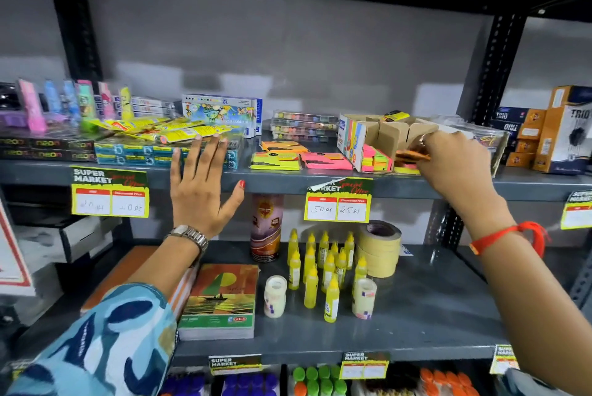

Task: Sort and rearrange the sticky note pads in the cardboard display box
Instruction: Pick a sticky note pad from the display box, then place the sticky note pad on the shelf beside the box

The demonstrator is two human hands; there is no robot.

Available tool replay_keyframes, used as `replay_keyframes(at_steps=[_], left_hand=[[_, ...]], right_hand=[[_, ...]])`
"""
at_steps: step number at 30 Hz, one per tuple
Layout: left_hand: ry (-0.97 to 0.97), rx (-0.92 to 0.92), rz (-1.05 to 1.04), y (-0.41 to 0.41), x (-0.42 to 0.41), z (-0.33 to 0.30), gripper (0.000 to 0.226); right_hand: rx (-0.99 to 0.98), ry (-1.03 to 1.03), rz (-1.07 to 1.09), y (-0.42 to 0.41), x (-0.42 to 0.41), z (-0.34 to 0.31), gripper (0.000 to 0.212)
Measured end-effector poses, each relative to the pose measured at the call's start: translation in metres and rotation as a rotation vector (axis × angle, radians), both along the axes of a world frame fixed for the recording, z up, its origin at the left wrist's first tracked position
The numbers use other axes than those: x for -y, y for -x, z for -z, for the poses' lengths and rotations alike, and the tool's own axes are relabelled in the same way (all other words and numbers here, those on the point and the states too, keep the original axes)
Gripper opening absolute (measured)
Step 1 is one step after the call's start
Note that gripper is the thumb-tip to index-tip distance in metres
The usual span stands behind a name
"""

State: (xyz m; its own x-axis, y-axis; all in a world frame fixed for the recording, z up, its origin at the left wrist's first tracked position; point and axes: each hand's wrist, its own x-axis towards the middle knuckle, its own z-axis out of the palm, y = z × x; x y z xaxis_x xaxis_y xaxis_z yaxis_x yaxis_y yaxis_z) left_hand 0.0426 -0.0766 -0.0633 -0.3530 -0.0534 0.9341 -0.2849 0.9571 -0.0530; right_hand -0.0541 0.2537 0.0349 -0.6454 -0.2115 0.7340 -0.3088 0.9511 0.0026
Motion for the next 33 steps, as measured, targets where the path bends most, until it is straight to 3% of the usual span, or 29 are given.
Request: replay_keyframes(at_steps=[4,7,13,20,25,28,33], left_hand=[[-0.002,0.003,0.003,-0.001,-0.001,-0.001,0.067],[-0.007,0.002,0.011,-0.002,-0.003,-0.002,0.067],[0.004,0.066,-0.029,-0.004,-0.001,-0.002,0.068],[-0.003,0.085,-0.035,-0.004,0.001,-0.002,0.069],[0.018,0.068,-0.033,-0.002,0.003,0.000,0.068],[0.028,0.030,-0.015,0.000,0.002,0.001,0.067],[0.049,-0.012,0.002,0.002,0.002,0.002,0.066]], right_hand=[[-0.268,0.225,-0.082,-0.019,0.010,-0.018,0.018],[-0.416,0.241,-0.295,-0.025,0.044,-0.027,0.021],[-0.180,0.015,-0.553,-0.017,0.132,-0.029,0.027],[0.070,-0.153,-0.531,0.003,0.180,-0.024,0.022],[0.352,-0.248,-0.540,0.012,0.186,-0.021,0.027],[0.325,-0.229,-0.507,0.004,0.177,-0.021,0.026],[0.070,-0.093,-0.523,-0.020,0.137,-0.020,0.027]])
